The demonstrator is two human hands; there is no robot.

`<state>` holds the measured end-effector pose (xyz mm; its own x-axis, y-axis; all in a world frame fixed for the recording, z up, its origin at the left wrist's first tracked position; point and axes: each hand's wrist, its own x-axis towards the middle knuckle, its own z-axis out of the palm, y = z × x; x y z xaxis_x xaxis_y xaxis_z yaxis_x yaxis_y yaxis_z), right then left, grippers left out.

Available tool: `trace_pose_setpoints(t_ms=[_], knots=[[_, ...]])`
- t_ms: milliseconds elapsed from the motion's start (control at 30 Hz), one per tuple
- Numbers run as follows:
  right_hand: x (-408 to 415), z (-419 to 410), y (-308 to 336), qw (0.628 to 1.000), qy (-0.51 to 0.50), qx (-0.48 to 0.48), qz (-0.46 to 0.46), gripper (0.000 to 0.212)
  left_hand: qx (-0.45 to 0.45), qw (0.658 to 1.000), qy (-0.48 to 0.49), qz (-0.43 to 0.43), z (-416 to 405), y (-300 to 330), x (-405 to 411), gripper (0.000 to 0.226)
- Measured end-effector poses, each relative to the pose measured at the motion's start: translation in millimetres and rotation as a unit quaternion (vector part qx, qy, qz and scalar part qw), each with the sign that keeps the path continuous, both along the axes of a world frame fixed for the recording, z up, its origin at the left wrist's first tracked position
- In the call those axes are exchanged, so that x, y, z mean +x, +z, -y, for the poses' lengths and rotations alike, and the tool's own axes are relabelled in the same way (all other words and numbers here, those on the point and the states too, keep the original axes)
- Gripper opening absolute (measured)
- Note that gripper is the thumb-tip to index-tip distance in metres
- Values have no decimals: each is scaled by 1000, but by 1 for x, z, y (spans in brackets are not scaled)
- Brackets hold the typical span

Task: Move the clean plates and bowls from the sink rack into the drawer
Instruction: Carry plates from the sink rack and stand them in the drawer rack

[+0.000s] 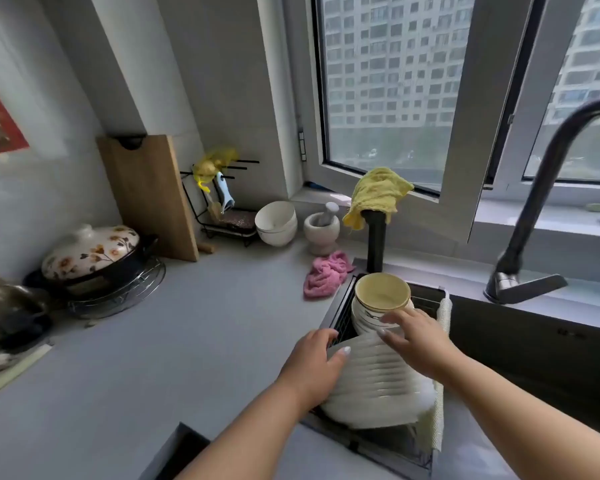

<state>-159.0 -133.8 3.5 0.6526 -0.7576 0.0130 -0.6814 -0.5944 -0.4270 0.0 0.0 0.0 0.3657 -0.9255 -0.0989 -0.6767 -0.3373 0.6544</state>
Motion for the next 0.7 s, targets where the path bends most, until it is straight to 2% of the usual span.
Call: trace_pose_setpoints(t_ms=[100, 200, 367, 567, 700], knots=[[6, 14, -8, 998, 19, 61, -26, 26, 30, 999, 4, -11, 24, -9, -2, 47], [9, 26, -16, 989, 18, 148, -10, 33, 73, 997, -1, -35, 42, -15, -2, 30], [12, 40, -24, 969, 23, 239, 56, 38, 76, 990, 5, -116, 53, -23, 0, 40], [16, 44, -18, 972, 41, 220, 72, 40, 33, 994, 1, -102, 59, -28, 6, 37], [22, 46, -6, 974, 18, 181, 137, 41, -31, 990, 21, -133, 66, -16, 7, 34]])
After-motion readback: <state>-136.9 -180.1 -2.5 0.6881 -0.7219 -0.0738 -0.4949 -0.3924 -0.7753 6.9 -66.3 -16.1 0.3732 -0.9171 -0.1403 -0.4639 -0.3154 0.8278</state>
